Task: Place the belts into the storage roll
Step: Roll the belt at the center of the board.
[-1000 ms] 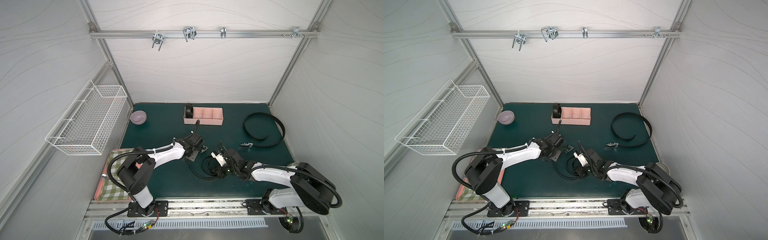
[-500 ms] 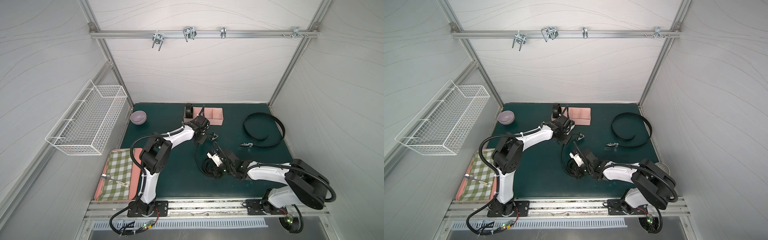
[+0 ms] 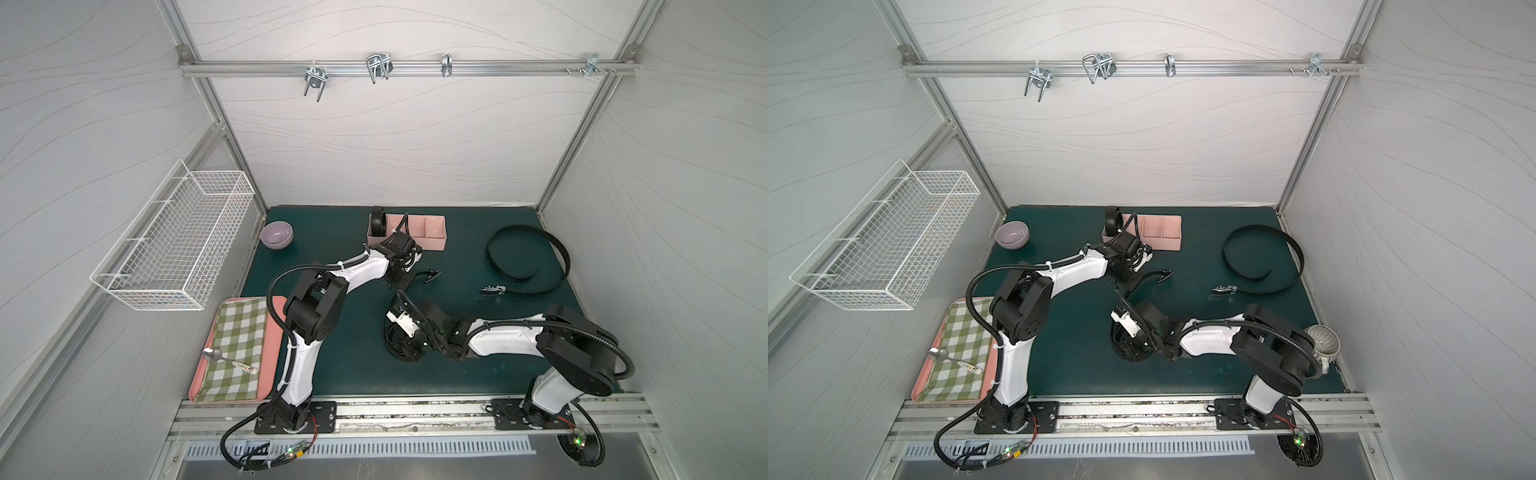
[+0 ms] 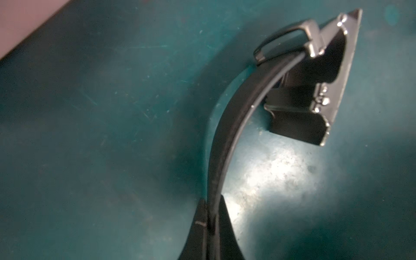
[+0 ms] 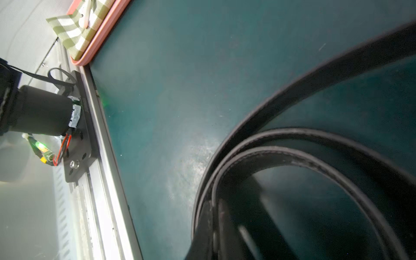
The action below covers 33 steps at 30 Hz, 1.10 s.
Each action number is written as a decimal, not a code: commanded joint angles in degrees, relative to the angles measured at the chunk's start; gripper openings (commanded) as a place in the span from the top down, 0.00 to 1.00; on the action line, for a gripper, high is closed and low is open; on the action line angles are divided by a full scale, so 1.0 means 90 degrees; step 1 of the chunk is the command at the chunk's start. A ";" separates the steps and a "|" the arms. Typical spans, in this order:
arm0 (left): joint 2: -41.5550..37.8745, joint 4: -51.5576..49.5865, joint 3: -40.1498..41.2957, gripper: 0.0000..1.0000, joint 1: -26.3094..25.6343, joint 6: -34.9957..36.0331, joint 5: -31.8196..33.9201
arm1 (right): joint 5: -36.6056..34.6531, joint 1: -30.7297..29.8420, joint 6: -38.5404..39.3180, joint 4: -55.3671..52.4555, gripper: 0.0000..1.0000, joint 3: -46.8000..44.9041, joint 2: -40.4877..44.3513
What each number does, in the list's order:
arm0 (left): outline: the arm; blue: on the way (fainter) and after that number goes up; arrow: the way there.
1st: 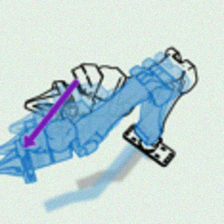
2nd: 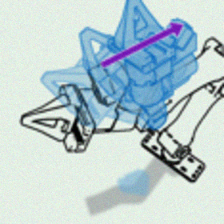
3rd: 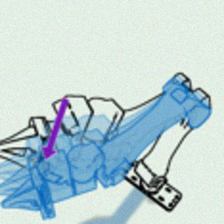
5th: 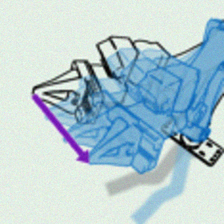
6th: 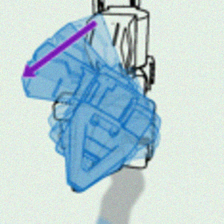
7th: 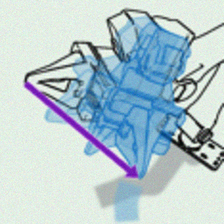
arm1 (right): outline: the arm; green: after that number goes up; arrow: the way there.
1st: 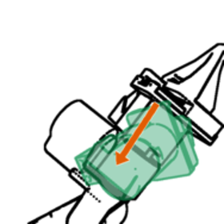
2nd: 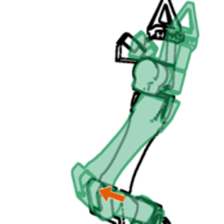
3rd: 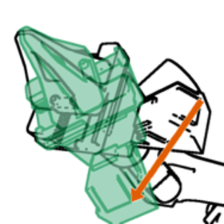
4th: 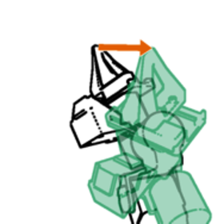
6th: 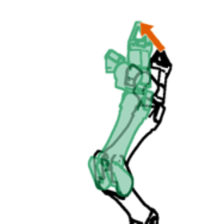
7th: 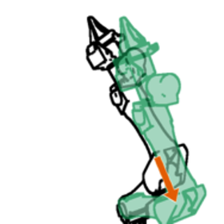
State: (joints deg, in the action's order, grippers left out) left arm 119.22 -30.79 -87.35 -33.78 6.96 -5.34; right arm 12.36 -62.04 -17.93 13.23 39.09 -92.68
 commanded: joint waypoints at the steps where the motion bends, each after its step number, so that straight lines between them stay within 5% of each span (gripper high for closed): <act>1: 0.0189 -0.0023 -0.0513 1.00 0.0051 0.0199 -0.0274 | -0.0318 -0.0054 0.0213 -0.0399 1.00 -0.0263 0.0150; 14: 0.1156 -0.0706 -0.2400 1.00 0.0035 0.0364 -0.0706 | -0.0636 -0.0123 0.0097 -0.1155 1.00 -0.1110 0.1131; 20: 0.1036 -0.0812 -0.2075 1.00 -0.0155 0.0318 -0.0869 | -0.0552 -0.0225 -0.0124 -0.0795 1.00 -0.1056 0.0973; 24: 0.0448 -0.0510 -0.1109 0.38 -0.0160 -0.0238 -0.0317 | -0.0541 -0.0254 -0.0243 -0.0668 1.00 -0.1095 0.0932; 26: -0.0169 -0.0061 -0.0445 0.20 -0.0123 -0.0613 0.0168 | -0.0560 -0.0255 -0.0282 -0.0633 1.00 -0.1154 0.0961; 29: -0.1102 0.0001 0.0332 0.07 0.0029 -0.1406 0.1121 | -0.0609 -0.0255 -0.0295 -0.0631 1.00 -0.1249 0.1062; 33: -0.2047 -0.0311 0.1346 0.02 0.0182 -0.2383 0.1404 | -0.0702 -0.0252 -0.0327 -0.0673 1.00 -0.1342 0.1239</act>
State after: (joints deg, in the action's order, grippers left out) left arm 106.13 -34.04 -78.91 -33.21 -6.44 1.93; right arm 5.98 -63.42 -19.97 12.25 29.10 -82.21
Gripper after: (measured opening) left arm 0.980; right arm 0.062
